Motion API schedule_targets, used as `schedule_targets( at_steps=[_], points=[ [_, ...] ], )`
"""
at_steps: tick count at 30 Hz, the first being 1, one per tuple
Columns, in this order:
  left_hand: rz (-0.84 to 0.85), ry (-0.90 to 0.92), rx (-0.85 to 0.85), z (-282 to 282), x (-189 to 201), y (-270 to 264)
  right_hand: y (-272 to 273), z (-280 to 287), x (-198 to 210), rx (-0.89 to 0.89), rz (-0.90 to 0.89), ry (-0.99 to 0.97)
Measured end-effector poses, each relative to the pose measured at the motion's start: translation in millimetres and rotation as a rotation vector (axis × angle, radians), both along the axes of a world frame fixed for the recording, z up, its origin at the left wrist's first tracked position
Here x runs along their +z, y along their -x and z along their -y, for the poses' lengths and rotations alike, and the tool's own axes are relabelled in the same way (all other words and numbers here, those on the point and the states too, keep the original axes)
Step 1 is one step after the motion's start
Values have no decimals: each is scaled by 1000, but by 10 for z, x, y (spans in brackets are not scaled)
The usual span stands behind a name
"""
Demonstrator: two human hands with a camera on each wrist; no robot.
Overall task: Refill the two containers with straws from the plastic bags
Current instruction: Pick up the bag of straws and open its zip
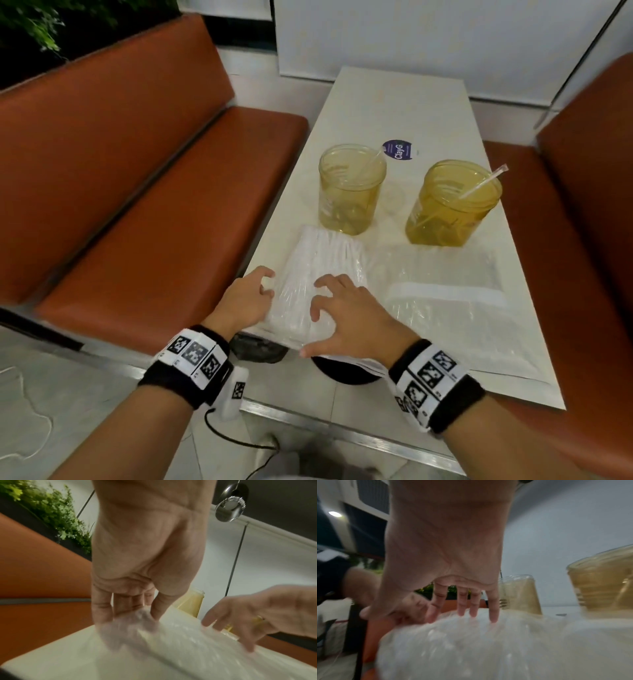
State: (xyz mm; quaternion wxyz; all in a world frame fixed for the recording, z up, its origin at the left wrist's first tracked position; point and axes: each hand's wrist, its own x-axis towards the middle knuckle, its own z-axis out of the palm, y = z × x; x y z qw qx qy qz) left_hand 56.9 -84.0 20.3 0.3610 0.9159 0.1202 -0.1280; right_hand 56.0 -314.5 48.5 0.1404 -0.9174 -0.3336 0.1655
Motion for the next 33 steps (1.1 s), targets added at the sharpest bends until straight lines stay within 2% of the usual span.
schedule_targets(
  at_steps=[3, 7, 11, 17, 20, 22, 24, 27, 33],
  points=[
    [113, -66, 1, 59, 130, -98, 118, -162, -39, -38, 116, 116],
    [247, -87, 8, 138, 442, -142, 195, -229, -2, -109, 293, 50],
    [424, 5, 57, 214, 879, -154, 185, -199, 166, -152, 393, -156],
    [699, 413, 67, 388, 1394, -10, 123, -188, 646, -319, 382, -579],
    [794, 411, 90, 498, 1451, 28, 18, -211, 851, -429, 353, -723],
    [796, 258, 120, 557, 1414, 35, -53, -227, 923, -481, 289, -799],
    [724, 141, 145, 596, 1352, 49, -106, -233, 939, -525, 177, -855],
    [597, 169, 161, 622, 1277, 73, -124, -235, 890, -584, 56, -860],
    [551, 272, 180, 678, 1297, 84, -128, -220, 928, -689, -121, -958]
  ],
)
